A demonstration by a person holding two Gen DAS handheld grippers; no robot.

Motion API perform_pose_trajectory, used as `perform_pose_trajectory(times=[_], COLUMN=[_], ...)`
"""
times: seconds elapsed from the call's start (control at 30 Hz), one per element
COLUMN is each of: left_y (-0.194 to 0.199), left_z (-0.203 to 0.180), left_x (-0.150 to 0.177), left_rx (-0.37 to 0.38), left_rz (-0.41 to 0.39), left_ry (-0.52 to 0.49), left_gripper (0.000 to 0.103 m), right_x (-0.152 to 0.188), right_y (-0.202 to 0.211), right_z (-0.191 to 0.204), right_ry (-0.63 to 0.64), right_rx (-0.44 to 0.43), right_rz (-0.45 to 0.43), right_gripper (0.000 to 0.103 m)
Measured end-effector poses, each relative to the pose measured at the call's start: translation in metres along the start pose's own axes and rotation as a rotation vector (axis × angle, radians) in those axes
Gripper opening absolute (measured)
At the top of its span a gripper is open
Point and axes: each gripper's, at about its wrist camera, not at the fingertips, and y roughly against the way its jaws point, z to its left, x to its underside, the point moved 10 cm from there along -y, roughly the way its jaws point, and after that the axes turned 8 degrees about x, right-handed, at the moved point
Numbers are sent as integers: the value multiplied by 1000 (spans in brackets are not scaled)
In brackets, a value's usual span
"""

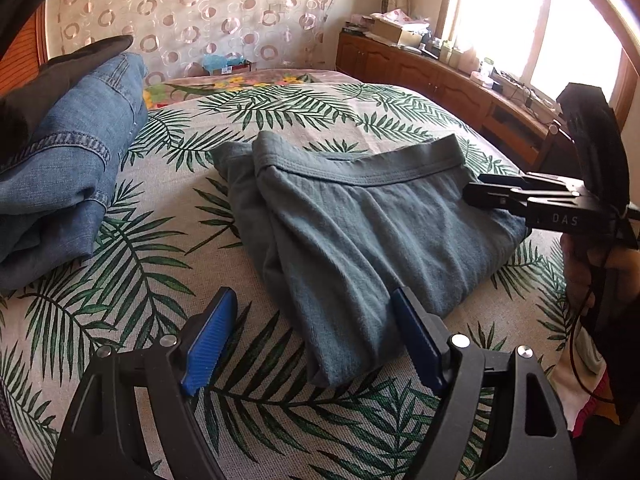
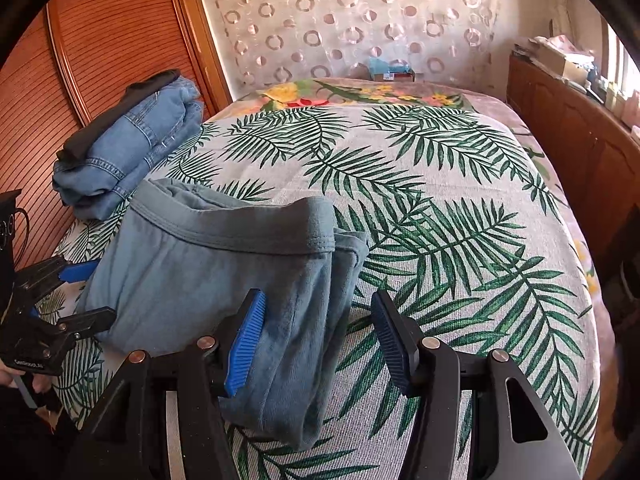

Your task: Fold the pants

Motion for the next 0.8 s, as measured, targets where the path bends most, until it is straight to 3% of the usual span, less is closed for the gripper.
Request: perform_pose_trajectory(times=[0.27,0.53,0.8], left_y=[12,-4,-21], left_z=[15,34,38], left_x=[-32,-51,-57], left_rx=[-11,-23,-16], left_rz=[-53,-29,-6], left_ry=[30,58,61], left_gripper=[80,80,60], right_x=[2,-1,-11], right_y=[1,3,1], right_z=[-6,-6,-8], right_ry=[-19,4,9], right_rx=[-7,18,22], right_rz=[-8,-1,6], right_gripper=[57,57,57])
